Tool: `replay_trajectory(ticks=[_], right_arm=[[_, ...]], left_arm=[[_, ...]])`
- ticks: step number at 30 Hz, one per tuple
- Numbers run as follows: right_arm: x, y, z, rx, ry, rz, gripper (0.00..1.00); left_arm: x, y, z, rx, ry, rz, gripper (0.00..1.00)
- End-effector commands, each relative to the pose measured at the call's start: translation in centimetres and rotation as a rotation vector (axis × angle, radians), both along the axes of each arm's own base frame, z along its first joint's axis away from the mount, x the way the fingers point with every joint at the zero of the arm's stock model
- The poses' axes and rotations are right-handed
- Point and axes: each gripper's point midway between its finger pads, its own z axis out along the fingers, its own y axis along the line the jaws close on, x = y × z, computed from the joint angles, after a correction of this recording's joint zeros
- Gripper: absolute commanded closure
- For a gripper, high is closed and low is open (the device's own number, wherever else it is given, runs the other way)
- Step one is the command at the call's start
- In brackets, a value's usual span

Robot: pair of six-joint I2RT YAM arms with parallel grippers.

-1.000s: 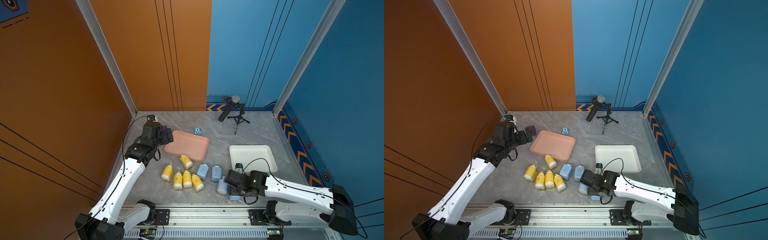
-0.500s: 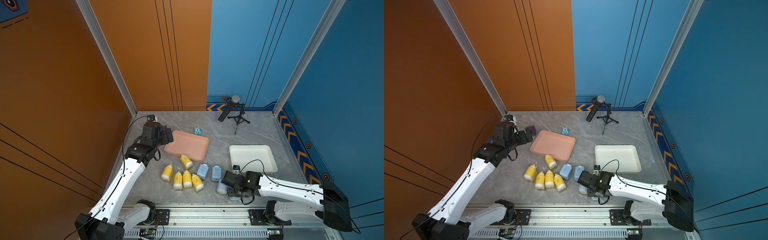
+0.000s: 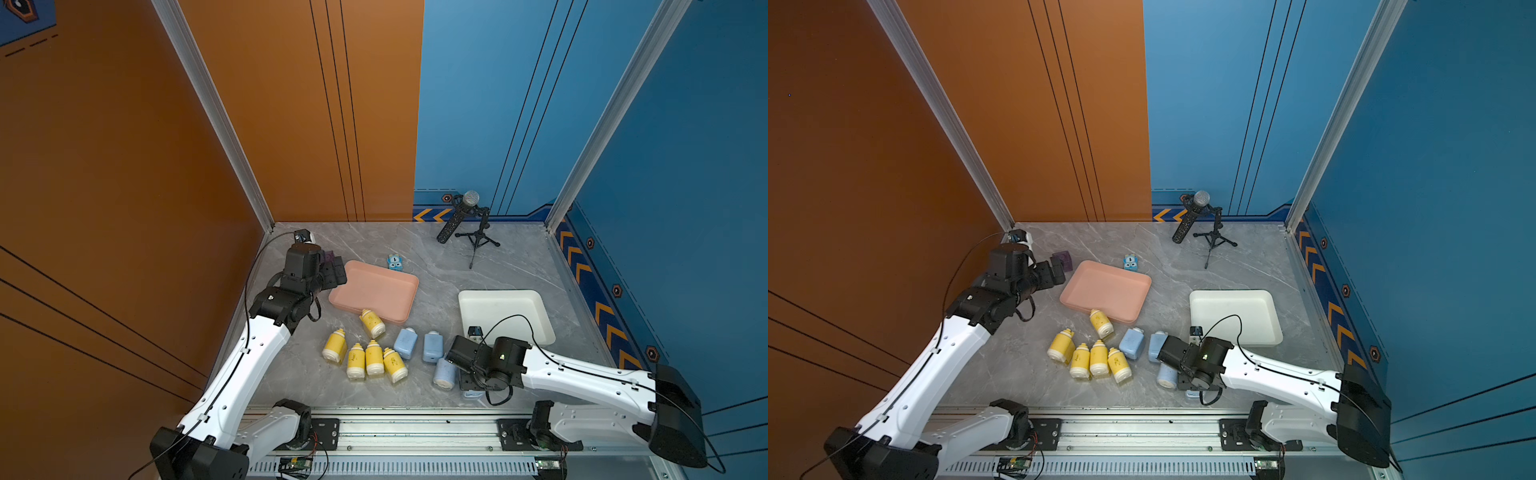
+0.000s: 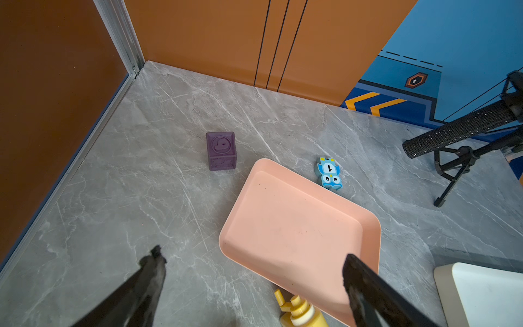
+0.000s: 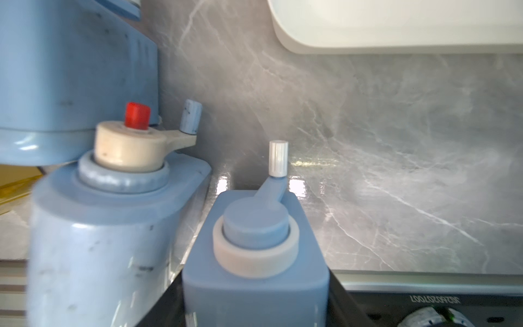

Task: Place the pencil sharpeners by color into the storage box
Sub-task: Pick up the pencil sharpener from the center of the board.

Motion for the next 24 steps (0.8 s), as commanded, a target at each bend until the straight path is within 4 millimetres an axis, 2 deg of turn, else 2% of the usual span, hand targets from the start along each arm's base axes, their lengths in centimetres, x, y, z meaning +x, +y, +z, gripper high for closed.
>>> replay_trajectory(ticks=[1, 6, 13, 24], right_arm=[[0.2, -0.8, 2.2, -0.006, -0.002, 0.044, 0.62], [1.2, -1.5, 4.3, 0.01, 0.002, 0.057, 0.63], [4.3, -2.6, 7.2, 0.024, -0.009, 0.061, 0.63], [9.7, -4.1, 7.8, 0.02, 0.034, 0.062, 0.64]], left_arm=[[-0.3, -0.3, -0.8, -0.002, 0.026, -0.013, 0.02], [-0.3, -0.3, -0.9, 0.0, 0.029, -0.012, 0.02], [-0.1, -0.3, -1.3, 0.003, 0.04, -0.012, 0.02], [-0.1, -0.1, -1.4, 0.018, 0.041, -0.007, 0.02]])
